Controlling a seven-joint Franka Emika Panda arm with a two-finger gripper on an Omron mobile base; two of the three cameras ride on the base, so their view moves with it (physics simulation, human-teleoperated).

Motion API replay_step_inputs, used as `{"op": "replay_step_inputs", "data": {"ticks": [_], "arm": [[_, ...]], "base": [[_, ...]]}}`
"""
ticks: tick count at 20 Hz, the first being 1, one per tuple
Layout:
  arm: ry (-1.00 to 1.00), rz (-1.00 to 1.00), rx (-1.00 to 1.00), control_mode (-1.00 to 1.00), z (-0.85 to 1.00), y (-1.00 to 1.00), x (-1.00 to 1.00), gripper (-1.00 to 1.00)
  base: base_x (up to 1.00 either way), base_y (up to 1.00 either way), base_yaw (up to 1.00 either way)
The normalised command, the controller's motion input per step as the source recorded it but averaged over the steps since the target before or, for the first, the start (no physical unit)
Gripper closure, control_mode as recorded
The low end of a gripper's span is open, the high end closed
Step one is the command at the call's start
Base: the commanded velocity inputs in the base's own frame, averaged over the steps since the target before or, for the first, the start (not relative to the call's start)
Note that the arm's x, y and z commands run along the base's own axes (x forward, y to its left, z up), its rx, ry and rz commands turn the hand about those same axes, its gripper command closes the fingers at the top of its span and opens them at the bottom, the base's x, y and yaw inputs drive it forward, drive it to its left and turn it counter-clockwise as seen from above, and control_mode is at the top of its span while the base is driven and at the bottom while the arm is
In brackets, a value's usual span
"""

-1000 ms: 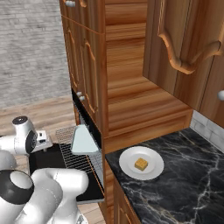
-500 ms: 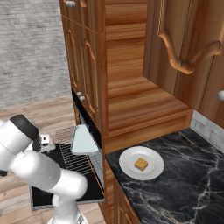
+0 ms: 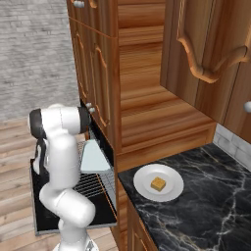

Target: Take the baked cake out of the oven and place it on the plate for cooling. Then close the oven door.

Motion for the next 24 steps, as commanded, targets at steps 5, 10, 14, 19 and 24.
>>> {"op": "replay_step_inputs", "data": {"ticks": [5, 10, 14, 19, 24], "arm": [[0.00, -0.04, -0.14, -1.00, -0.33, 0.60, 0.28, -1.00], [0.00, -0.05, -0.17, -1.00, -0.27, 0.65, 0.10, -1.00], [0.01, -0.09, -0.16, -1.00, -0.24, 0.46, 0.35, -1.00], [0.04, -0.11, -0.13, -1.00, -0.20, 0.33, 0.56, -1.00], [0.08, -0.10, -0.10, -1.00, -0.15, 0.27, 0.68, -1.00]], "base": [[0.00, 0.00, 0.00], [0.00, 0.00, 0.00], [0.00, 0.00, 0.00], [0.00, 0.00, 0.00], [0.00, 0.00, 0.00]]}}
